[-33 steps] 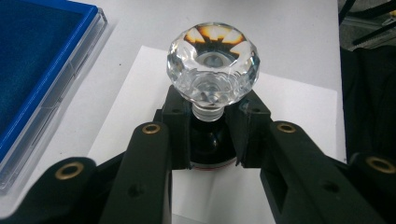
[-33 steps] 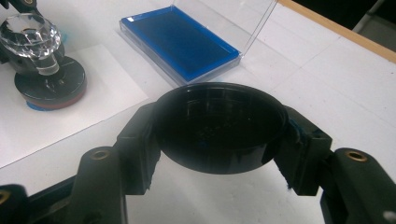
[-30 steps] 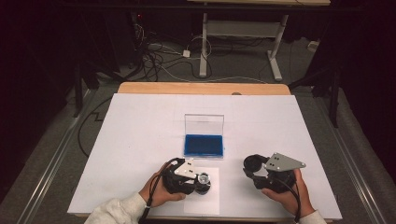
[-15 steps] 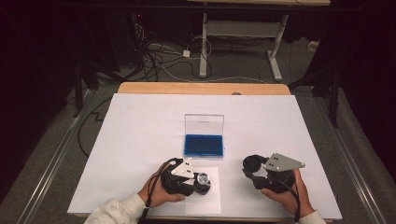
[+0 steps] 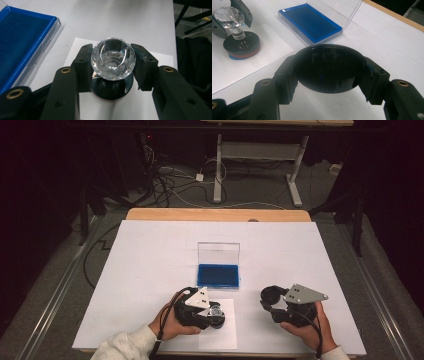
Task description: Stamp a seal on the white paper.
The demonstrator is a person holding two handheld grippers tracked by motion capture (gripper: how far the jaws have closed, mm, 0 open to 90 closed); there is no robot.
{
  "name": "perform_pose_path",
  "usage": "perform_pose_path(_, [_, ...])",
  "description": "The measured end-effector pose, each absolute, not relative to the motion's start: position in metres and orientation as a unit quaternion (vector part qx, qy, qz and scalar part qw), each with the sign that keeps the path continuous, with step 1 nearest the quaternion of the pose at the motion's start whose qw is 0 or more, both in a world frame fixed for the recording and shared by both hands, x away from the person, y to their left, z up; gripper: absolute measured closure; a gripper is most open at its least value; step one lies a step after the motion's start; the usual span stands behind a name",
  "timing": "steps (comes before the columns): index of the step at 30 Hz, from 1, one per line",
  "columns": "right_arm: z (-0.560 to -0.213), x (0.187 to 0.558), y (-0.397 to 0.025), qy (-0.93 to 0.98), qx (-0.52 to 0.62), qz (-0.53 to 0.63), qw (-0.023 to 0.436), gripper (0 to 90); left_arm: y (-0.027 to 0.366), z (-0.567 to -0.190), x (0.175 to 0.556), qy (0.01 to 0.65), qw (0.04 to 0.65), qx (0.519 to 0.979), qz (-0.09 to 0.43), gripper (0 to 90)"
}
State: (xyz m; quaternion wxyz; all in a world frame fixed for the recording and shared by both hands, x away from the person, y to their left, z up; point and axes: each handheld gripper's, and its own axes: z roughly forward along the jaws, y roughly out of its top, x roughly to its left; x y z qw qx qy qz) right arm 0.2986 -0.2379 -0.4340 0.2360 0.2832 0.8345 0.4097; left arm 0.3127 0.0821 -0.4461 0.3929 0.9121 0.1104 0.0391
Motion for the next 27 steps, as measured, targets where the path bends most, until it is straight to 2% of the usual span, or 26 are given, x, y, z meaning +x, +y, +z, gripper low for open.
perform_pose_path(10, [-0.433,0.298,-0.239,0.832,0.285,0.412,0.237,38.3,0.097,-0.42,0.312,0.12,0.443,0.887,0.052,54.4])
perform_pose_path(27, [-0.429,0.296,-0.238,0.833,0.276,0.416,0.239,38.4,0.127,-0.393,0.312,0.137,0.472,0.866,0.093,54.4])
